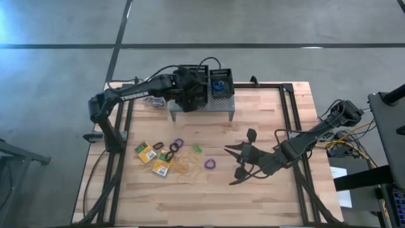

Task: Pick & Place Office Desk Supplies
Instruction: Put the right box of crayons into the bottom left black bin on the shelf

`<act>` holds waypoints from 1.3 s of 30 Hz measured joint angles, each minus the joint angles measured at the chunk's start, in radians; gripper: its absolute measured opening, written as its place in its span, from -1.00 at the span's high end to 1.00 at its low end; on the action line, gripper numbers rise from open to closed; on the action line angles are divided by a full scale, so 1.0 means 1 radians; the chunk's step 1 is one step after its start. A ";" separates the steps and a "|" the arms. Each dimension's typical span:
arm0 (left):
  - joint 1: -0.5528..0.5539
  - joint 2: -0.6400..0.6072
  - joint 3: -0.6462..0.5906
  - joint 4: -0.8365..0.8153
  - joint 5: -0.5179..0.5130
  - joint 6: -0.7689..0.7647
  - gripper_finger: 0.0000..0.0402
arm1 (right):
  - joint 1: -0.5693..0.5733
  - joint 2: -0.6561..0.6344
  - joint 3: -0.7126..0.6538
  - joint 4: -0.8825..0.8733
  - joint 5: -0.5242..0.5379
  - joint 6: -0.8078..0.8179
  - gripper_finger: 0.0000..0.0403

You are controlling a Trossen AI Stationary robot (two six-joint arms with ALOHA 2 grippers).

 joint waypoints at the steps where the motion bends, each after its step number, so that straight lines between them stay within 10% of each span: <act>1: 0.000 0.004 -0.002 0.001 0.000 0.000 0.64 | 0.000 0.000 0.000 0.001 0.000 0.001 0.79; 24: 0.003 0.005 -0.025 0.024 0.000 0.049 0.65 | 0.000 0.000 0.000 0.001 0.000 -0.001 0.79; 39: 0.010 0.000 -0.008 -0.016 -0.059 -0.186 0.73 | -0.014 0.000 0.000 0.001 0.000 -0.001 0.79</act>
